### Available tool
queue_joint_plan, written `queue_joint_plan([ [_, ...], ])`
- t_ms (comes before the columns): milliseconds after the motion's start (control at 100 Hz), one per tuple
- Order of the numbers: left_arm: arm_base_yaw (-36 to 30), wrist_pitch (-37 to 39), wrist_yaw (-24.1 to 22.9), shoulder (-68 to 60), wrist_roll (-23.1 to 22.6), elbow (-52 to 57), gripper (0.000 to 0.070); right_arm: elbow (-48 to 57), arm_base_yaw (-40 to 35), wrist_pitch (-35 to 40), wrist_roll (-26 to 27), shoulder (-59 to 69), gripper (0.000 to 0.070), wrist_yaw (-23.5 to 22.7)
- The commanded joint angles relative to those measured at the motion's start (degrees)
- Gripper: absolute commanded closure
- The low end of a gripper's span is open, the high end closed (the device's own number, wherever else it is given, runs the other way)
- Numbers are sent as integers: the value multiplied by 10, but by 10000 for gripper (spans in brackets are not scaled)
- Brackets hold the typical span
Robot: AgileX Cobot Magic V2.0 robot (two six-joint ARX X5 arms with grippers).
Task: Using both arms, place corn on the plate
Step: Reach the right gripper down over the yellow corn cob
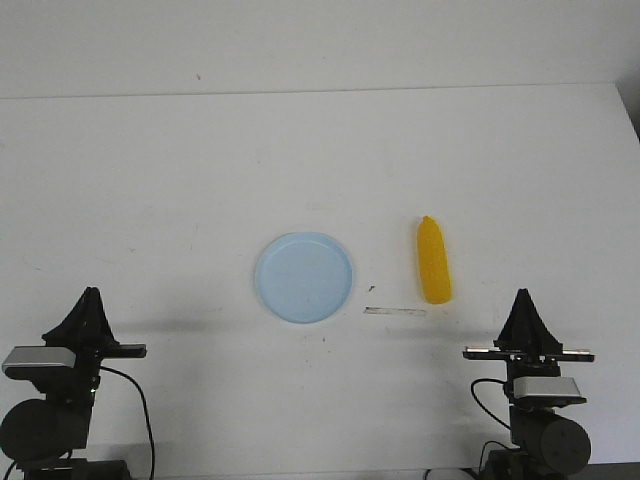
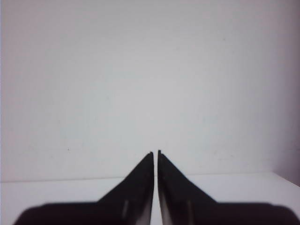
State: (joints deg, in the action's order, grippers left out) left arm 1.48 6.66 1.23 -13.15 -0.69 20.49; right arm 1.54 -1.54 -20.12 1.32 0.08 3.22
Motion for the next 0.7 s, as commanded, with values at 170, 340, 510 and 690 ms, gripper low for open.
queue_joint_plan([
  [170,0,7,-1,1,1,4,699,130,-1,143,7,42,693,-18],
  [340,0,7,-1,1,1,4,699,247,-1,270,4,136,693,-20],
  [510,0,7,-1,1,1,4,699,315,-1,301,3,235,693,-45],
  [690,0,7,-1,1,1,4,699,358,-5,323,4,350,693,-57],
])
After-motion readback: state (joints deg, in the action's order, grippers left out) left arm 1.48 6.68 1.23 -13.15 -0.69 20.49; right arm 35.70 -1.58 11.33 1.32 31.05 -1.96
